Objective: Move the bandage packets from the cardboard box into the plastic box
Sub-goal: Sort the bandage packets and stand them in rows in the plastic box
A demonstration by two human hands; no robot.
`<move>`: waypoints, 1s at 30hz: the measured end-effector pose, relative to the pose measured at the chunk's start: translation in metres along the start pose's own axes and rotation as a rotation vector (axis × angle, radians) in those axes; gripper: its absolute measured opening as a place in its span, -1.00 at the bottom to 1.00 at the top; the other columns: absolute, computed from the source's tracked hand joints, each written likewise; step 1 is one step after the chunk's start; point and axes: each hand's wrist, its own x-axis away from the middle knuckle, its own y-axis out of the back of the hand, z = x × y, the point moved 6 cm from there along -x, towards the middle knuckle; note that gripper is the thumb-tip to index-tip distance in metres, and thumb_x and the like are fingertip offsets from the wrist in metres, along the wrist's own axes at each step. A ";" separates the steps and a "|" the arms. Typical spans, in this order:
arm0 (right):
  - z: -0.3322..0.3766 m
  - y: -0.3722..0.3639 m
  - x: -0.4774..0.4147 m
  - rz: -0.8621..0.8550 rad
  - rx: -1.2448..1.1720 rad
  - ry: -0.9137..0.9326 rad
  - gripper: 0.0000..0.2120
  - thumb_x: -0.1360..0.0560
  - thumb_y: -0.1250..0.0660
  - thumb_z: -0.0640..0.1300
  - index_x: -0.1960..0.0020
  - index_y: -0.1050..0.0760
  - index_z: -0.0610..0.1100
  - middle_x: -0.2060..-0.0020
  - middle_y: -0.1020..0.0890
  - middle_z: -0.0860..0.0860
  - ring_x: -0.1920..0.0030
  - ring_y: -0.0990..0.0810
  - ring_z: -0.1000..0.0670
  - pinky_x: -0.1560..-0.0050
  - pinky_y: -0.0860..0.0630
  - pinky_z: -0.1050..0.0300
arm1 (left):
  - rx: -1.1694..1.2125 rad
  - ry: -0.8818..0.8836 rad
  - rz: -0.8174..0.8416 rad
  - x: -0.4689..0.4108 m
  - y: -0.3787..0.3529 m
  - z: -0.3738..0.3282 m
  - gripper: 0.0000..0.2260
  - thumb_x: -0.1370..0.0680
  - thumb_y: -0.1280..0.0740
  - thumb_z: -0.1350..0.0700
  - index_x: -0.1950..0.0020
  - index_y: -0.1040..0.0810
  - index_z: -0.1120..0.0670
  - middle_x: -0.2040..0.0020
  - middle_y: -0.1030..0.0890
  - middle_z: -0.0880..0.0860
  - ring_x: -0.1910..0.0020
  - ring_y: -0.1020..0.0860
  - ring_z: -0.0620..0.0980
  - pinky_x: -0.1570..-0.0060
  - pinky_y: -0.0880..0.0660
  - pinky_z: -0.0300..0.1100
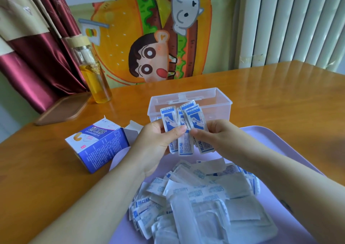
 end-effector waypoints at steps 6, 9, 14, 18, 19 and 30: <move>0.004 -0.003 0.004 -0.008 -0.074 0.000 -0.64 -0.61 -0.12 0.04 -0.01 -0.54 -0.22 0.31 -0.49 -0.01 0.30 -0.36 0.01 0.22 -0.29 0.10 | 0.067 0.068 -0.027 -0.001 0.001 0.005 -0.84 -0.52 -0.32 0.25 -0.06 -0.59 0.10 0.03 -0.68 0.10 0.05 -0.63 0.06 0.11 -0.57 -0.08; 0.010 0.002 0.006 -0.081 -0.097 0.024 -0.68 -0.61 -0.12 0.01 -0.03 -0.55 -0.17 0.34 -0.48 0.01 0.33 -0.36 0.04 0.25 -0.31 0.13 | 0.117 0.107 -0.067 -0.002 0.005 0.006 -0.86 -0.51 -0.33 0.25 -0.03 -0.59 0.11 0.08 -0.67 0.11 0.14 -0.63 0.06 0.23 -0.57 -0.13; 0.016 -0.008 0.009 -0.079 -0.016 0.082 -0.79 -0.58 -0.21 0.00 0.11 -0.55 -0.07 0.34 -0.55 0.00 0.34 -0.37 0.02 0.28 -0.32 0.12 | 0.239 0.190 -0.053 -0.001 -0.001 0.011 -0.86 -0.54 -0.28 0.21 -0.04 -0.60 0.13 0.08 -0.68 0.16 0.18 -0.63 0.07 0.11 -0.53 -0.05; 0.021 -0.006 0.010 -0.199 0.091 0.169 -0.89 -0.56 -0.25 -0.05 0.11 -0.52 -0.01 0.47 -0.49 0.08 0.51 -0.35 0.15 0.47 -0.27 0.30 | 0.372 0.311 0.011 0.006 -0.013 0.015 -0.78 -0.59 -0.22 0.08 -0.08 -0.60 0.14 0.17 -0.64 0.11 0.32 -0.58 -0.02 0.27 -0.46 -0.19; 0.022 -0.006 0.010 -0.212 0.111 0.180 -0.89 -0.55 -0.25 -0.05 0.12 -0.52 -0.01 0.51 -0.48 0.10 0.52 -0.35 0.14 0.48 -0.26 0.30 | 0.404 0.339 0.017 0.008 -0.016 0.015 -0.73 -0.60 -0.20 0.02 -0.13 -0.59 0.13 0.16 -0.62 0.09 0.33 -0.55 -0.04 0.29 -0.44 -0.21; 0.058 -0.016 0.003 -0.029 0.621 0.173 -0.65 -0.50 -0.10 0.27 0.00 -0.52 0.07 0.11 -0.55 0.08 0.13 -0.48 -0.02 0.09 -0.42 0.06 | 0.528 0.383 -0.065 0.010 -0.011 0.003 -0.80 -0.62 -0.18 0.09 0.11 -0.54 0.12 0.37 -0.61 0.07 0.41 -0.59 -0.02 0.23 -0.49 -0.15</move>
